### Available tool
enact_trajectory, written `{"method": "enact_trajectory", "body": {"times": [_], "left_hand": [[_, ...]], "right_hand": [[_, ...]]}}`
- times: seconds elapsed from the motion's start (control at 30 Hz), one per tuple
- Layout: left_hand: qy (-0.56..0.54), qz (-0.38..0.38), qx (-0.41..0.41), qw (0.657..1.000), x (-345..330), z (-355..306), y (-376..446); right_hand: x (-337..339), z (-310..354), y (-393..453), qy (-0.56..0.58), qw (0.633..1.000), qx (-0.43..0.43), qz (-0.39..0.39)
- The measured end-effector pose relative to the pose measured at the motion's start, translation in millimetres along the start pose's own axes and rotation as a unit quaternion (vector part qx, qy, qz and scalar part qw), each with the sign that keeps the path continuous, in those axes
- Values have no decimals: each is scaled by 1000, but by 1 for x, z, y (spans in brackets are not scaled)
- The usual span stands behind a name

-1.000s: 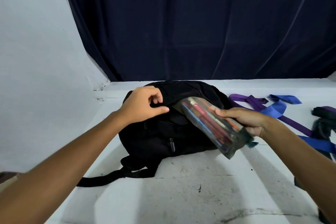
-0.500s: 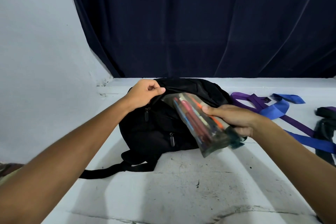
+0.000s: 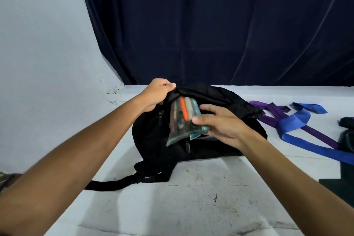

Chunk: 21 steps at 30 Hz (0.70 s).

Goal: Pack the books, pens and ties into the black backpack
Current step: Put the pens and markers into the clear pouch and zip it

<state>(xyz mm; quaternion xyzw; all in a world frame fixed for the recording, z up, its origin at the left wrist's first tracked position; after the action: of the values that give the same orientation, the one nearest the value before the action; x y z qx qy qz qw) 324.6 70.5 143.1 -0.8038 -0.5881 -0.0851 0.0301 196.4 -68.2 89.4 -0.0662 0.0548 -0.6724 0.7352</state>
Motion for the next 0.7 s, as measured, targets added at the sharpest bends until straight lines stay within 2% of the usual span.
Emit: {"method": "enact_trajectory", "body": {"times": [0.1,0.17,0.23,0.3,0.37,0.43,0.47,0.6,0.7], "left_hand": [[-13,-3,5,1000,-2,7,3],[-6,14,-6,1000,-10,6,2],[19,32,-30,999,-16,-1,-2],[49,41,-63,996,-19,-9,-3],[89,32,-87,992,-17,-16,-2],[132,19,-106,985,-16,-23,0],[149,16,-116,982,-16,-26,1],[178,15,-123,976,-16,-30,6],[162,18,-113,980,-15,-27,10]], "right_hand": [[6,-7,-5,4,999,25,-42],[13,-11,-6,60,990,46,-116],[21,-14,-4,60,976,76,-195],[26,-6,-1,-53,952,123,-274],[21,15,-3,-234,905,172,-312],[7,29,-8,-423,830,200,-304],[1,30,-10,-476,807,206,-283],[-10,12,-9,-496,832,215,-127],[-6,8,3,-500,835,214,-92]]}}
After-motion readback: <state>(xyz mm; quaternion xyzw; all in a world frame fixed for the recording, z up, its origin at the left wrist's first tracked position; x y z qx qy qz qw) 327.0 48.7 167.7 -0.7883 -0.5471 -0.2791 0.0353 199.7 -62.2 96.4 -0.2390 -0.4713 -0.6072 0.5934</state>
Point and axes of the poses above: each hand's wrist, its own y-axis towards the middle knuckle, its own x-axis out of the back of the hand, z = x × y, the point moved 10 cm from there along y, towards the middle knuckle, and after that the axes turned 13 degrees about -y, right-handed, at the moved point
